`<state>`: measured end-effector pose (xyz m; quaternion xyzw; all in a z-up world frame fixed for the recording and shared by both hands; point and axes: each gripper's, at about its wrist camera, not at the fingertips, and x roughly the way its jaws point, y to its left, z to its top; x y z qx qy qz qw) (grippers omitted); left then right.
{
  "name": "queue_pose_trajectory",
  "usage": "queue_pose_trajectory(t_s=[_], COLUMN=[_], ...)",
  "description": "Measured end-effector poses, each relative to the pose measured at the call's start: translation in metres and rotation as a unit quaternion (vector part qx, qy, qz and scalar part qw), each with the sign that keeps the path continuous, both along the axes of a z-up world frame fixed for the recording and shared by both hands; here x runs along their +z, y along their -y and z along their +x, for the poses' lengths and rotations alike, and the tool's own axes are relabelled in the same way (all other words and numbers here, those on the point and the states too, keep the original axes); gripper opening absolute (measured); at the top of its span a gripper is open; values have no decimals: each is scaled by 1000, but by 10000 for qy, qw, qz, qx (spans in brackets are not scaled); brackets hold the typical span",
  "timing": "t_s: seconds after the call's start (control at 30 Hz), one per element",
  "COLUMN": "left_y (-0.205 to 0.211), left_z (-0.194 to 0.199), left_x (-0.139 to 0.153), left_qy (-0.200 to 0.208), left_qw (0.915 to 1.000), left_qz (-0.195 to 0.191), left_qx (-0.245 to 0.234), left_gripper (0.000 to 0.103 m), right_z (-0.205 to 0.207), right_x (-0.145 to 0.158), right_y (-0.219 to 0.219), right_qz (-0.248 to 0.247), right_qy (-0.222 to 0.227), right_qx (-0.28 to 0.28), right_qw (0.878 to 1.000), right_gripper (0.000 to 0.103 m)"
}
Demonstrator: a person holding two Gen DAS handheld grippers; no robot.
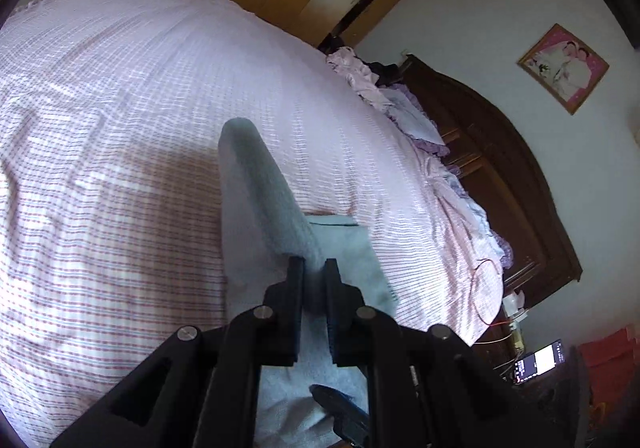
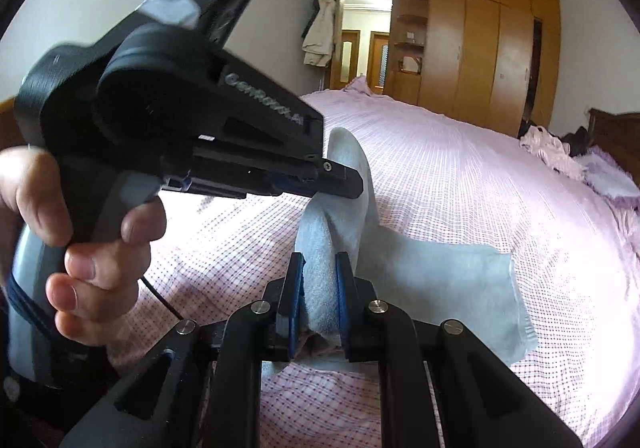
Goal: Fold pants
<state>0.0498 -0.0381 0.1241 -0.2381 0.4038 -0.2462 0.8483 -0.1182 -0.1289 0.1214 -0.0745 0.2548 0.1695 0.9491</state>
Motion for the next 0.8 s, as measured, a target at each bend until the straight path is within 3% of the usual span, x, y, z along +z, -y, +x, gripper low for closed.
queue_pose_trajectory(t_s=[0.2,0.8], left_y=[19,112], left_z=[4,14], left_x=[12,31], left_qy=[74,315], left_qw=[9999,9937], left_qz=[0,748], left_qx=[-148,-772], left_gripper=[10,9], right_z=[-7,-10], right_x=[6,8], right_y=[11,67], right_qz=[52,261], right_qy=[43,-48], right_qx=[-124,-710], right_qw=[9999,9971], right_gripper=[8,8])
